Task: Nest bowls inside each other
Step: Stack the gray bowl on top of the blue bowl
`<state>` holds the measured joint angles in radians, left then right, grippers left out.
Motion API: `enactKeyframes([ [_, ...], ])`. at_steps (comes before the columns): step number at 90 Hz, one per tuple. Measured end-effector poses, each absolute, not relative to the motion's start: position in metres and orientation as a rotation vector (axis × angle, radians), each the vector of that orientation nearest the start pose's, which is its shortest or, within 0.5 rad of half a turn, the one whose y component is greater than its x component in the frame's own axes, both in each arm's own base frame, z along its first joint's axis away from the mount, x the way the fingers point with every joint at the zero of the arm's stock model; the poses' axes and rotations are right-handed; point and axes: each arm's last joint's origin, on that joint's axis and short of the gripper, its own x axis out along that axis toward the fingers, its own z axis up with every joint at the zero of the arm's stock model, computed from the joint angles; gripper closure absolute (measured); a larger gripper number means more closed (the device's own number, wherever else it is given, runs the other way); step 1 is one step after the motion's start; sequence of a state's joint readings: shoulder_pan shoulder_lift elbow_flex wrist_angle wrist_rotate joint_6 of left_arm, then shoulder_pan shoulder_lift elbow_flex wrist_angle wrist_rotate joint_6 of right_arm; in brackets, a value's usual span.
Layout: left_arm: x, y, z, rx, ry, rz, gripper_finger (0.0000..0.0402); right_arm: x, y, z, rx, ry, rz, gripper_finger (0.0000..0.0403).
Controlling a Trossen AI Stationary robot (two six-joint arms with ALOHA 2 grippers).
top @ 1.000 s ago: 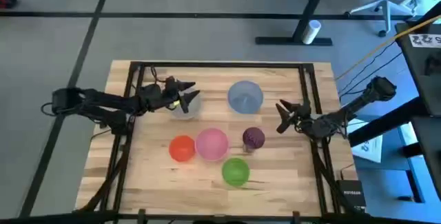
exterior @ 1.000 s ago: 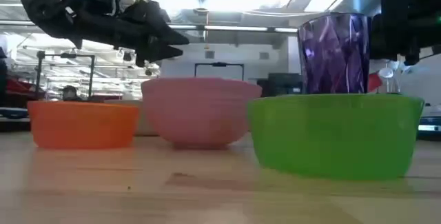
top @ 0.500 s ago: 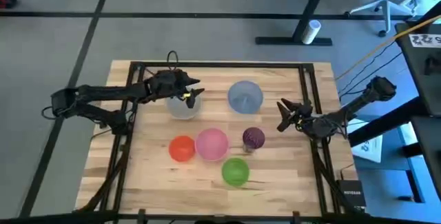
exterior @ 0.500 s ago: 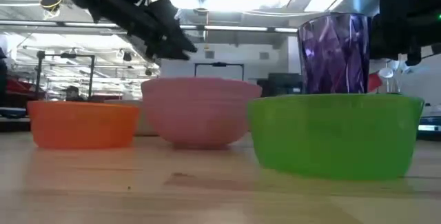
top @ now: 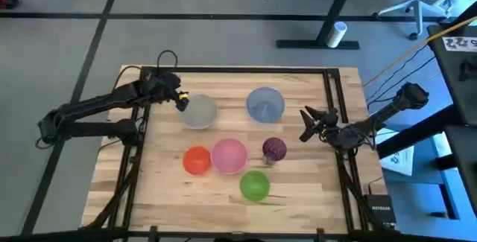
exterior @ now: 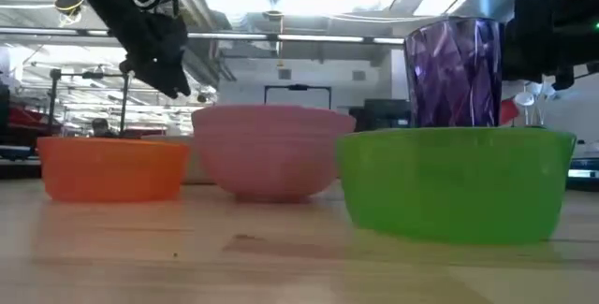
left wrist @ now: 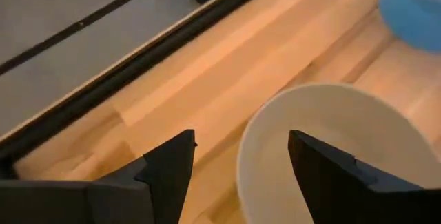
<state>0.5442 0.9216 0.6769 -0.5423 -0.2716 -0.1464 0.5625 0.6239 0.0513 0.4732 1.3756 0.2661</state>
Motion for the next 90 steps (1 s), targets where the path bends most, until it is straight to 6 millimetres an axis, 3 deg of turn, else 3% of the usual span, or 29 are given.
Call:
enactKeyframes([
  [23, 0.151, 0.128, 0.235, -0.266, 0.768, 0.789, 0.0183, 0.114, 0.038, 0.172, 0.179, -0.069, -0.824, 0.0288],
  [41, 0.148, 0.152, 0.217, -0.379, 0.820, 0.738, 0.0183, 0.116, 0.040, 0.181, 0.181, -0.075, -0.809, 0.0288],
  [70, 0.169, 0.140, 0.198, -0.440, 0.912, 0.597, 0.0183, 0.117, 0.040, 0.182, 0.171, -0.068, -0.804, 0.0288],
  [90, 0.161, 0.142, 0.180, -0.447, 0.984, 0.672, 0.0183, 0.117, 0.040, 0.182, 0.169, -0.067, -0.803, 0.0288],
])
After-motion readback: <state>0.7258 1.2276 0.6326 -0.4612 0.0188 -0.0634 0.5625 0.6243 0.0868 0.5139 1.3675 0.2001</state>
